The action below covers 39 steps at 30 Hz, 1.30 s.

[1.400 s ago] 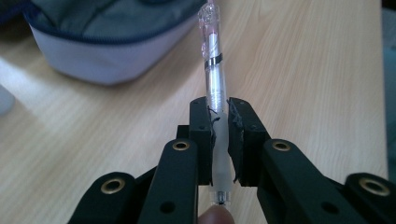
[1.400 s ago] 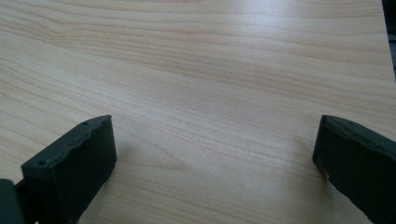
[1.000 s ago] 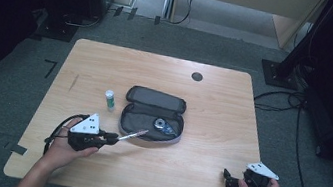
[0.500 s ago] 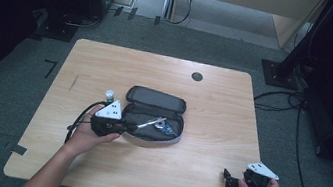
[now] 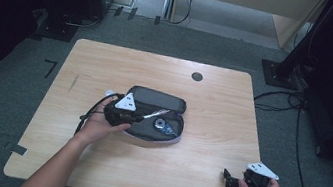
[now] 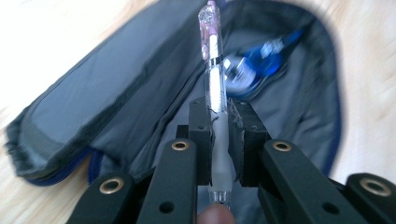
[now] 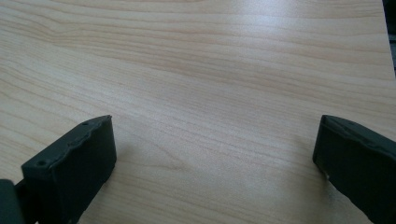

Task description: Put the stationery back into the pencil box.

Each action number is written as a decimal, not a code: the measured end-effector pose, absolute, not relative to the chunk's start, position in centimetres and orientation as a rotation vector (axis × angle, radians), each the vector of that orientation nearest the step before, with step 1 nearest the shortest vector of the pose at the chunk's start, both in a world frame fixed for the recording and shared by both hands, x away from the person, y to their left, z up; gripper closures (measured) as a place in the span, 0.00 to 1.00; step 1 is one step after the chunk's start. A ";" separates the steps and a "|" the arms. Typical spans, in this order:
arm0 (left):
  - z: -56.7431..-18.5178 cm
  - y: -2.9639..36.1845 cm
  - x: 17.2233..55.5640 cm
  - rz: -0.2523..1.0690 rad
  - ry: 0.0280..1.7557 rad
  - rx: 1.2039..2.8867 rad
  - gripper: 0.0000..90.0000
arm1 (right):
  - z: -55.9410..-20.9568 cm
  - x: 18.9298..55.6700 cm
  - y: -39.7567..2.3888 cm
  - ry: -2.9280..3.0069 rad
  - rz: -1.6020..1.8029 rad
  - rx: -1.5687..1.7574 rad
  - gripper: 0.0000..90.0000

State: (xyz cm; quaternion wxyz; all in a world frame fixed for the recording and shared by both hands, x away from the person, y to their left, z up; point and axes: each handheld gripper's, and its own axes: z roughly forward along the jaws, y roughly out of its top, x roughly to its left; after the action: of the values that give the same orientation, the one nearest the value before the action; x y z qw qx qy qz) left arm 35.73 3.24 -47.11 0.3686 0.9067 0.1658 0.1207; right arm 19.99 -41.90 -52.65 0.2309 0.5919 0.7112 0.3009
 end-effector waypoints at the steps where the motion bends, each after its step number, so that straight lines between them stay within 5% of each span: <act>1: -47.2 3.1 35.7 0.319 0.419 2.342 0.90 | -52.6 20.0 -41.9 1.956 0.827 1.627 0.00; 13: -47.4 2.8 36.0 0.433 0.514 2.344 0.85 | -52.6 20.0 -41.9 1.956 0.827 1.627 0.00; 22: -45.4 6.4 35.9 0.376 0.630 2.080 0.70 | -52.6 20.0 -41.9 1.957 0.828 1.628 0.00; 39: -44.6 12.4 36.5 0.574 0.922 1.869 0.45 | -52.6 20.0 -41.9 1.956 0.827 1.627 0.00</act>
State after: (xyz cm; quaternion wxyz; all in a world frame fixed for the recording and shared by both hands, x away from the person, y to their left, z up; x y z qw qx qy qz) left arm 36.47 12.37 -44.64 0.4707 0.7630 0.3762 0.2342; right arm 19.99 -41.90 -52.65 0.2309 0.5918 0.7113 0.3009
